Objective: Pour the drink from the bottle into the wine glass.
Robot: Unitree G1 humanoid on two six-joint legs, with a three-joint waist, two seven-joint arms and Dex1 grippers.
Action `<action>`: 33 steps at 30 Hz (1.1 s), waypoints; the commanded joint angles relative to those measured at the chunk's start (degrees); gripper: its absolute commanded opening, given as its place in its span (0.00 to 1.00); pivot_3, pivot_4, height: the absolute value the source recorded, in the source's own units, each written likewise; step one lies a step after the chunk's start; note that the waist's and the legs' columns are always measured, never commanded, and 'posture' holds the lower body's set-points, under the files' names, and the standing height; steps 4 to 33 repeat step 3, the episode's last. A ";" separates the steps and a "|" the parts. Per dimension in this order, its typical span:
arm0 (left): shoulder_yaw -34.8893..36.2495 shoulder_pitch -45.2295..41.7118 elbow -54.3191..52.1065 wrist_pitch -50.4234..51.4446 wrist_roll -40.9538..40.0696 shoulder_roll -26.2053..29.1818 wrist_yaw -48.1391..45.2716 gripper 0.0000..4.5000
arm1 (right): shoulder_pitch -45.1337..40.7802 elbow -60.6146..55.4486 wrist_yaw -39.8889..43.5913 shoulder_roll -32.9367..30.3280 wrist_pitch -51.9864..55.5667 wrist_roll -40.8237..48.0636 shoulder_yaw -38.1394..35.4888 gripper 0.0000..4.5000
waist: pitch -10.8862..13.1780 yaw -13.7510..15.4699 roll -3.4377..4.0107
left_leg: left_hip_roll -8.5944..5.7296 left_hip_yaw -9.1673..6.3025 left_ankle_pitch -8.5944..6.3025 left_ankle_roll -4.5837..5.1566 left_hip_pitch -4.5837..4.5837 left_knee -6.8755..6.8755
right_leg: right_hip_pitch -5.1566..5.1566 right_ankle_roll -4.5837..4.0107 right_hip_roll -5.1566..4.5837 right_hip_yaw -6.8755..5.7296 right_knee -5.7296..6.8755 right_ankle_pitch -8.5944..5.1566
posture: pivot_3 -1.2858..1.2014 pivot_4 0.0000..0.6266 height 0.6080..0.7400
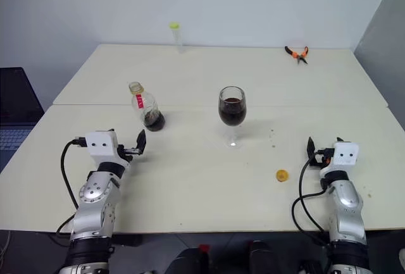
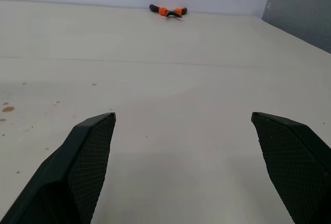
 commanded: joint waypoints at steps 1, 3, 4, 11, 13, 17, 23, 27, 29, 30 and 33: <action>0.76 -1.80 -0.04 -1.13 -0.27 0.95 -0.33 0.99 | -0.99 -0.89 0.21 -0.15 -1.12 1.46 -1.01 1.00 | 0.00 0.02 0.00 | 0.00 0.01 0.00 0.00 0.00 0.00 | 0.00 0.00 0.00 0.00 0.00 0.00 | 0.52 0.24 1.00; 0.38 -2.22 0.39 -2.57 -0.08 1.05 -1.16 0.99 | -1.02 -1.10 0.18 -0.16 -0.85 1.57 -0.91 1.00 | 0.00 0.02 0.00 | -0.01 0.00 0.00 0.00 -0.01 0.01 | 0.00 0.00 0.00 -0.01 -0.01 0.00 | 0.52 0.24 1.00; 0.38 -2.22 0.39 -2.57 -0.08 1.05 -1.16 0.99 | -1.02 -1.10 0.18 -0.16 -0.85 1.57 -0.91 1.00 | 0.00 0.02 0.00 | -0.01 0.00 0.00 0.00 -0.01 0.01 | 0.00 0.00 0.00 -0.01 -0.01 0.00 | 0.52 0.24 1.00; 0.38 -2.22 0.39 -2.57 -0.08 1.05 -1.16 0.99 | -1.02 -1.10 0.18 -0.16 -0.85 1.57 -0.91 1.00 | 0.00 0.02 0.00 | -0.01 0.00 0.00 0.00 -0.01 0.01 | 0.00 0.00 0.00 -0.01 -0.01 0.00 | 0.52 0.24 1.00; 0.38 -2.22 0.39 -2.57 -0.08 1.05 -1.16 0.99 | -1.02 -1.10 0.18 -0.16 -0.85 1.57 -0.91 1.00 | 0.00 0.02 0.00 | -0.01 0.00 0.00 0.00 -0.01 0.01 | 0.00 0.00 0.00 -0.01 -0.01 0.00 | 0.52 0.24 1.00; 0.38 -2.22 0.39 -2.57 -0.08 1.05 -1.16 0.99 | -1.02 -1.10 0.18 -0.16 -0.85 1.57 -0.91 1.00 | 0.00 0.02 0.00 | -0.01 0.00 0.00 0.00 -0.01 0.01 | 0.00 0.00 0.00 -0.01 -0.01 0.00 | 0.52 0.24 1.00; 0.38 -2.22 0.39 -2.57 -0.08 1.05 -1.16 0.99 | -1.02 -1.10 0.18 -0.16 -0.85 1.57 -0.91 1.00 | 0.00 0.02 0.00 | -0.01 0.00 0.00 0.00 -0.01 0.01 | 0.00 0.00 0.00 -0.01 -0.01 0.00 | 0.52 0.24 1.00; 0.38 -2.22 0.39 -2.57 -0.08 1.05 -1.16 0.99 | -1.02 -1.10 0.18 -0.16 -0.85 1.57 -0.91 1.00 | 0.00 0.02 0.00 | -0.01 0.00 0.00 0.00 -0.01 0.01 | 0.00 0.00 0.00 -0.01 -0.01 0.00 | 0.52 0.24 1.00; 0.38 -2.22 0.39 -2.57 -0.08 1.05 -1.16 0.99 | -1.02 -1.10 0.18 -0.16 -0.85 1.57 -0.91 1.00 | 0.00 0.02 0.00 | -0.01 0.00 0.00 0.00 -0.01 0.01 | 0.00 0.00 0.00 -0.01 -0.01 0.00 | 0.52 0.24 1.00; 0.38 -2.22 0.39 -2.57 -0.08 1.05 -1.16 0.99 | -1.02 -1.10 0.18 -0.16 -0.85 1.57 -0.91 1.00 | 0.00 0.02 0.00 | -0.01 0.00 0.00 0.00 -0.01 0.01 | 0.00 0.00 0.00 -0.01 -0.01 0.00 | 0.52 0.24 1.00; 0.38 -2.22 0.39 -2.57 -0.08 1.05 -1.16 0.99 | -1.02 -1.10 0.18 -0.16 -0.85 1.57 -0.91 1.00 | 0.00 0.02 0.00 | -0.01 0.00 0.00 0.00 -0.01 0.01 | 0.00 0.00 0.00 -0.01 -0.01 0.00 | 0.52 0.24 1.00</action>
